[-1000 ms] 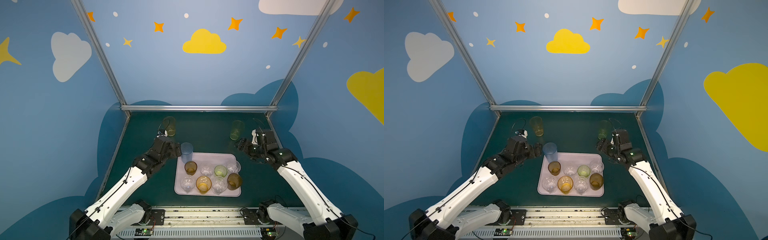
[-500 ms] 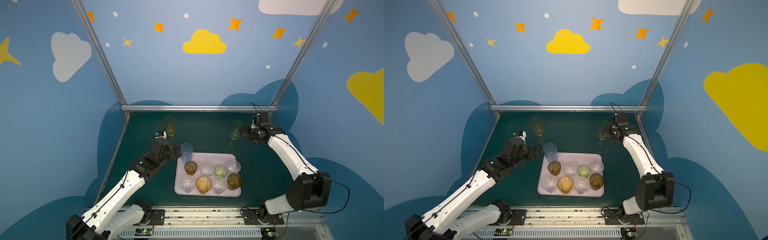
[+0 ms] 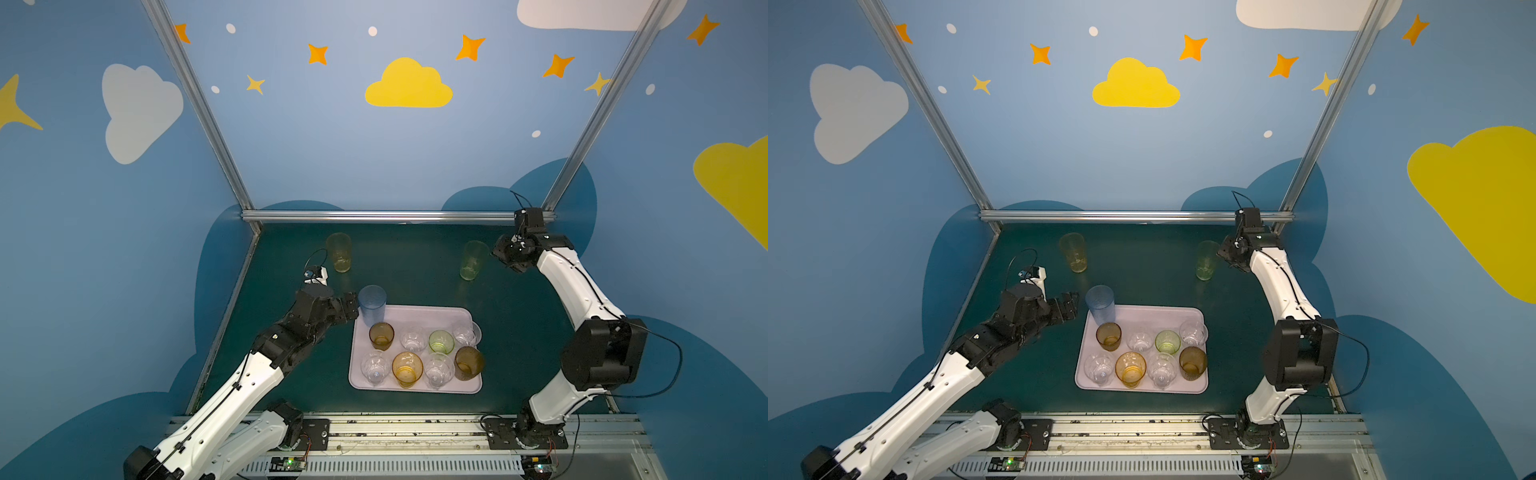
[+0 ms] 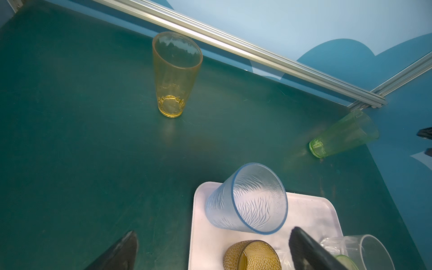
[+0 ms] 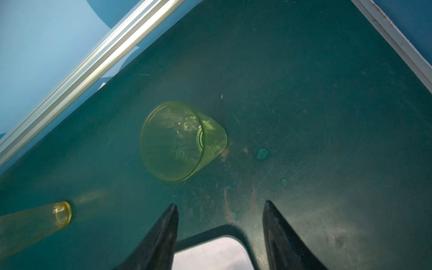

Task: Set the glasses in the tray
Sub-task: 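Move the right gripper to the tall green glass and grasp it, then carry the green glass over the tray with the right gripper and lower it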

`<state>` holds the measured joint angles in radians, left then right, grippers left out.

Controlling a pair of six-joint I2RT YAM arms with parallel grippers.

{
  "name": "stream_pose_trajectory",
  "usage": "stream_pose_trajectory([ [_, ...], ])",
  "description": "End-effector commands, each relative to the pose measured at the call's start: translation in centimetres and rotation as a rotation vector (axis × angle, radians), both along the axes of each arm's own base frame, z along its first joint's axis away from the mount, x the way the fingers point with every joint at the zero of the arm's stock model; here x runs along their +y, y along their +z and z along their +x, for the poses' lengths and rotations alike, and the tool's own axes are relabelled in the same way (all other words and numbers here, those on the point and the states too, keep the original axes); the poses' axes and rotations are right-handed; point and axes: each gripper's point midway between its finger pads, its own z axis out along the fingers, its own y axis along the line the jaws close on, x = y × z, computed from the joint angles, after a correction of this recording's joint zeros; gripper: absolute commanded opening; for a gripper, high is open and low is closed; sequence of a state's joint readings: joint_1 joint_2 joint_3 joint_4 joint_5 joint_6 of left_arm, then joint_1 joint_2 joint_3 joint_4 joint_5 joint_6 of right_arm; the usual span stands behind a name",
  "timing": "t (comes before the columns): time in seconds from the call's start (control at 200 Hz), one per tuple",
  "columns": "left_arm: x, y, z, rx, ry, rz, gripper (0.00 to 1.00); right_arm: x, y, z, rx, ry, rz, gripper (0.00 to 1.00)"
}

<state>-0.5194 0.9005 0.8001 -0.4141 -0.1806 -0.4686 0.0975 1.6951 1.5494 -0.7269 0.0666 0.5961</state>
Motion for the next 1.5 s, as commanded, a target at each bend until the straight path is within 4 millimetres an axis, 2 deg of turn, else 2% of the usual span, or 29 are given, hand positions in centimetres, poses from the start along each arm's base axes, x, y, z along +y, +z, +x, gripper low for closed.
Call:
stream_pose_trajectory([
  [0.0, -0.2, -0.1, 0.4, -0.004, -0.001, 0.0, 1.0, 0.1, -1.2, 0.5, 0.056, 0.013, 0.011, 0.53],
  [0.371, -0.3, -0.3, 0.5, 0.008, -0.003, 0.01, 1.0, 1.5, -3.0, 4.1, 0.06, 0.057, 0.068, 0.5],
  [0.616, -0.6, -0.9, 0.9, 0.031, -0.013, 0.029, 1.0, 1.4, -4.6, 5.2, 0.086, 0.034, 0.072, 0.39],
  [0.856, -0.6, -1.3, 1.1, 0.04, -0.011, 0.041, 1.0, 1.4, -5.4, 5.2, 0.109, 0.039, 0.066, 0.24],
  [1.086, -0.2, -1.2, 0.9, 0.031, -0.004, 0.062, 1.0, 1.5, -5.4, 5.3, 0.105, 0.067, 0.059, 0.14],
  [1.282, 0.0, -1.1, 0.8, 0.027, 0.004, 0.062, 1.0, 1.6, -5.1, 4.8, 0.11, 0.077, 0.058, 0.0],
  [1.492, -0.5, -0.9, 0.5, 0.031, -0.018, 0.042, 1.0, 2.0, -4.1, 3.3, 0.099, 0.091, 0.072, 0.0],
])
